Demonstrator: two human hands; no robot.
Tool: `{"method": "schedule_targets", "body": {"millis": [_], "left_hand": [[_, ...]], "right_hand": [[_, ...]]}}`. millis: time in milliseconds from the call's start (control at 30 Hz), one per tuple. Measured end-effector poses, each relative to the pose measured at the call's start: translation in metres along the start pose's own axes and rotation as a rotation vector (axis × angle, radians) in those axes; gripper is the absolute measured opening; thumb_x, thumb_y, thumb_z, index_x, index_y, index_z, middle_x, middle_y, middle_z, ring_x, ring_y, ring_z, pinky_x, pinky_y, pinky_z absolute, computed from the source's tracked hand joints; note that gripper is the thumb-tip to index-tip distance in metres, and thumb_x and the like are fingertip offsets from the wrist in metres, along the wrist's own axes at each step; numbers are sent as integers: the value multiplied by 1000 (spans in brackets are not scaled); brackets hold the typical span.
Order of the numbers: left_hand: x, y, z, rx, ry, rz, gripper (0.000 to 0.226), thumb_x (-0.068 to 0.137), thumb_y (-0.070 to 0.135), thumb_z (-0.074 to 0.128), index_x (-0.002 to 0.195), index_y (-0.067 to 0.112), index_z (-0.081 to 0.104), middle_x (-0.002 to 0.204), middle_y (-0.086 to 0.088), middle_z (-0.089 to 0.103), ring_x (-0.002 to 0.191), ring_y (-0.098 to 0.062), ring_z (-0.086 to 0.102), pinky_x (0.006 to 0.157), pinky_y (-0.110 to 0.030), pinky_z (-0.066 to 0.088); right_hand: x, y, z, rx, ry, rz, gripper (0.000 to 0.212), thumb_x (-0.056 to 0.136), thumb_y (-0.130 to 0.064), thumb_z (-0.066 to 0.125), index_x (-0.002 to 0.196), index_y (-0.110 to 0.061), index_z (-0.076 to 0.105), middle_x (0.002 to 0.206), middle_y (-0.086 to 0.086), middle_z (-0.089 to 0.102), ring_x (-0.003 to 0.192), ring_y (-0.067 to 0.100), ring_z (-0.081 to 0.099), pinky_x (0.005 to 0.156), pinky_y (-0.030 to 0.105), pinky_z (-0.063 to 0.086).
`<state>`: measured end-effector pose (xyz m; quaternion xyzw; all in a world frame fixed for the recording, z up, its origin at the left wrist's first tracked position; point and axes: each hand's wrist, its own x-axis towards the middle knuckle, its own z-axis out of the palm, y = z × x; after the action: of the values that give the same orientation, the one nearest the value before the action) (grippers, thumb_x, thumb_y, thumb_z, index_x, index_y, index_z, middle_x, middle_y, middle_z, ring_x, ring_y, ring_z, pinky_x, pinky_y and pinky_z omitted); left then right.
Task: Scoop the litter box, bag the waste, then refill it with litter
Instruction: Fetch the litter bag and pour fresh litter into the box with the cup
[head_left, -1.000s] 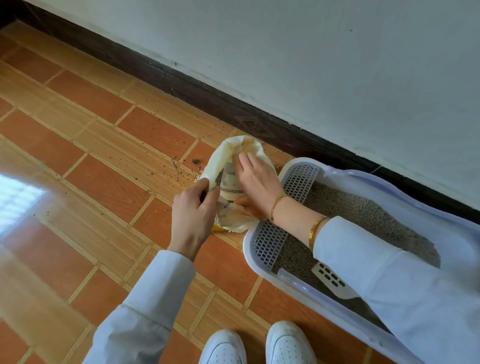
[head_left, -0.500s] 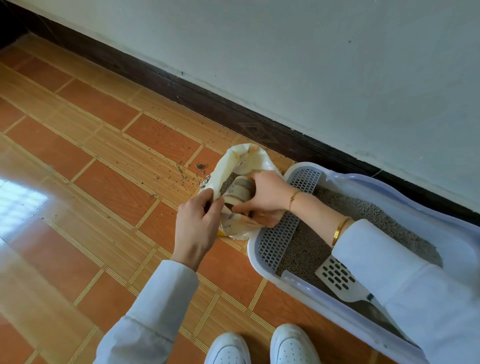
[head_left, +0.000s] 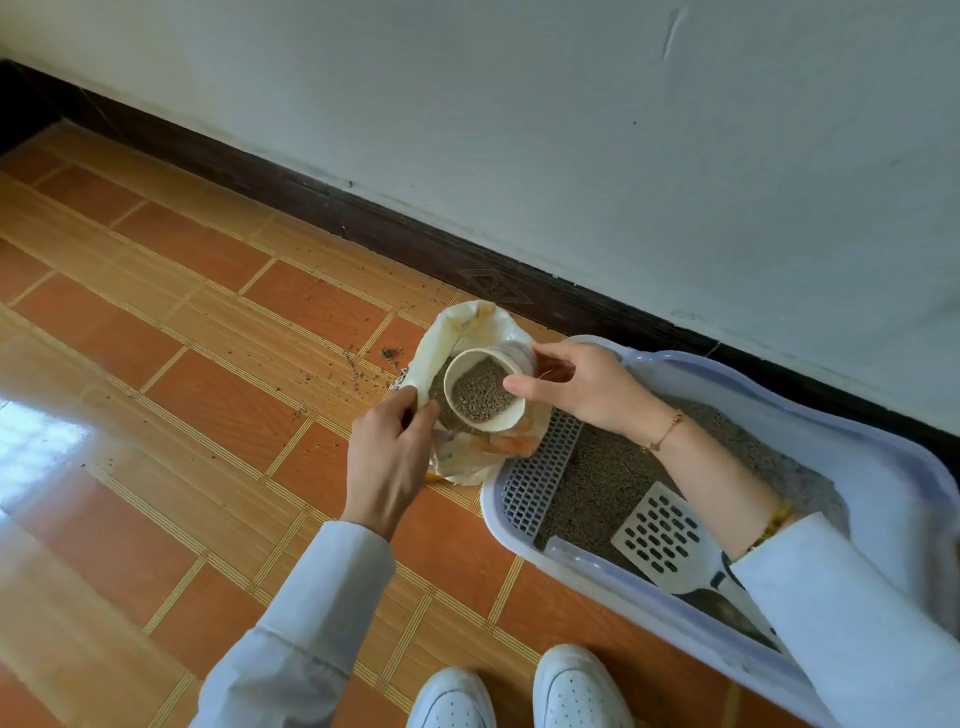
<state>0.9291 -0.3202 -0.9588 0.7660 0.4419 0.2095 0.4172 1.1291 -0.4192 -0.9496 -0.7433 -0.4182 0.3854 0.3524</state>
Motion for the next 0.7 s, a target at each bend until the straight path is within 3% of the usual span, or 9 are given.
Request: {"method": "schedule_targets", "body": {"millis": [67, 233, 333, 467, 700], "left_hand": [[-2, 2, 2, 4, 1, 6, 40, 91, 13, 55, 58, 14, 33, 49, 3, 29, 48, -16, 22, 50, -29, 21], [-6, 4, 7, 30, -6, 20, 38, 91, 14, 55, 58, 13, 35, 49, 3, 32, 44, -10, 23, 49, -29, 21], [-9, 2, 9, 26, -10, 9, 38, 91, 15, 55, 59, 11, 36, 49, 3, 32, 45, -11, 24, 49, -29, 20], [-12, 1, 8, 1, -6, 17, 39, 90, 18, 56, 58, 14, 34, 48, 5, 29, 49, -14, 24, 51, -29, 19], [-12, -1, 8, -4, -10, 22, 35, 90, 21, 54, 60, 9, 40, 48, 6, 34, 47, -13, 25, 50, -28, 22]], "right_hand": [[-17, 4, -6, 69, 36, 16, 38, 75, -58, 70, 97, -27, 69, 94, -8, 72, 92, 6, 66, 88, 32, 53], [-67, 21, -18, 219, 109, 96, 44, 73, -51, 71, 109, -26, 67, 103, -10, 72, 98, 1, 65, 91, 23, 49], [-95, 42, -23, 249, 188, 153, 50, 70, -50, 75, 114, -27, 64, 106, -11, 71, 99, 1, 65, 95, 29, 51], [-117, 73, -27, -81, 314, 266, 77, 58, -69, 77, 122, -33, 55, 116, -13, 61, 104, 5, 59, 90, 32, 51], [-126, 79, -26, -273, 395, 235, 96, 56, -56, 83, 136, -22, 42, 127, -3, 45, 110, 12, 50, 97, 32, 44]]}}
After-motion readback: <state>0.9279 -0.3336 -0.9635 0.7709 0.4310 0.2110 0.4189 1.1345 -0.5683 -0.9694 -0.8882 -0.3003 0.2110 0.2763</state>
